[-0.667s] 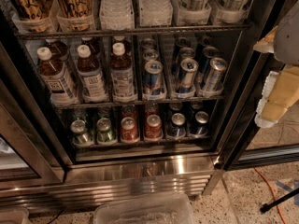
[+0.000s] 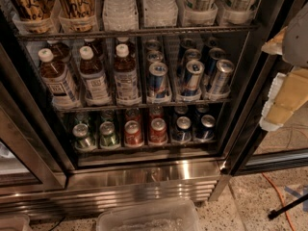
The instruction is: Pick 7up can from top shelf of fridge
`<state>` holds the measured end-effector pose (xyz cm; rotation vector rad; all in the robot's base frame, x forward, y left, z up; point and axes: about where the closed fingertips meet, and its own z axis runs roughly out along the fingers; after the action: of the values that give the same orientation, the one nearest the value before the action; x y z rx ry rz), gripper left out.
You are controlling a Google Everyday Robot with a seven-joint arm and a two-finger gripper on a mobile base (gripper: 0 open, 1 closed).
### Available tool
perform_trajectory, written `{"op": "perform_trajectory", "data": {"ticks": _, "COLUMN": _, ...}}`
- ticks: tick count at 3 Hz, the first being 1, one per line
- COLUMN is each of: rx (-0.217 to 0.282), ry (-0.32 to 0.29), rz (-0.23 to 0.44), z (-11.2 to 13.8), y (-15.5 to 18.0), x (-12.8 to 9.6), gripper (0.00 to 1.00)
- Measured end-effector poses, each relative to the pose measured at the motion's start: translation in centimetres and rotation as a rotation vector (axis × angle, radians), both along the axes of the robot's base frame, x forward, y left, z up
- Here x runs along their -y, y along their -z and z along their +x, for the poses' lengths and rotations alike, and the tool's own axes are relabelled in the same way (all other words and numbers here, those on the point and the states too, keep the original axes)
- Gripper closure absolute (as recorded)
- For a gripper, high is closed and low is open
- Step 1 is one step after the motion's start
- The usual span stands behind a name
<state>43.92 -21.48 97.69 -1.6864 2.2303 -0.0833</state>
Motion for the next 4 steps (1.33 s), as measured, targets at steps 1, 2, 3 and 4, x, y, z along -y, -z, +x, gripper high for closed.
{"op": "perform_trajectory", "data": {"ticks": 1, "rx": 0.018, "ry": 0.041, "rz": 0.081, "z": -0.1, "y": 0.3, "x": -0.5, "gripper": 0.0}}
{"op": "perform_trajectory", "data": {"ticks": 2, "rx": 0.057, "ry": 0.082, "rz": 0.195, "z": -0.2, "y": 0.2, "x": -1.7, "gripper": 0.0}}
{"op": "perform_trajectory", "data": {"ticks": 3, "rx": 0.126, "ry": 0.121, "rz": 0.328, "z": -0.1, "y": -0.7, "x": -3.3, "gripper": 0.0}}
{"op": "perform_trajectory", "data": {"ticks": 4, "rx": 0.204, "ry": 0.137, "rz": 0.447, "z": -0.1, "y": -2.0, "x": -5.1, "gripper": 0.0}}
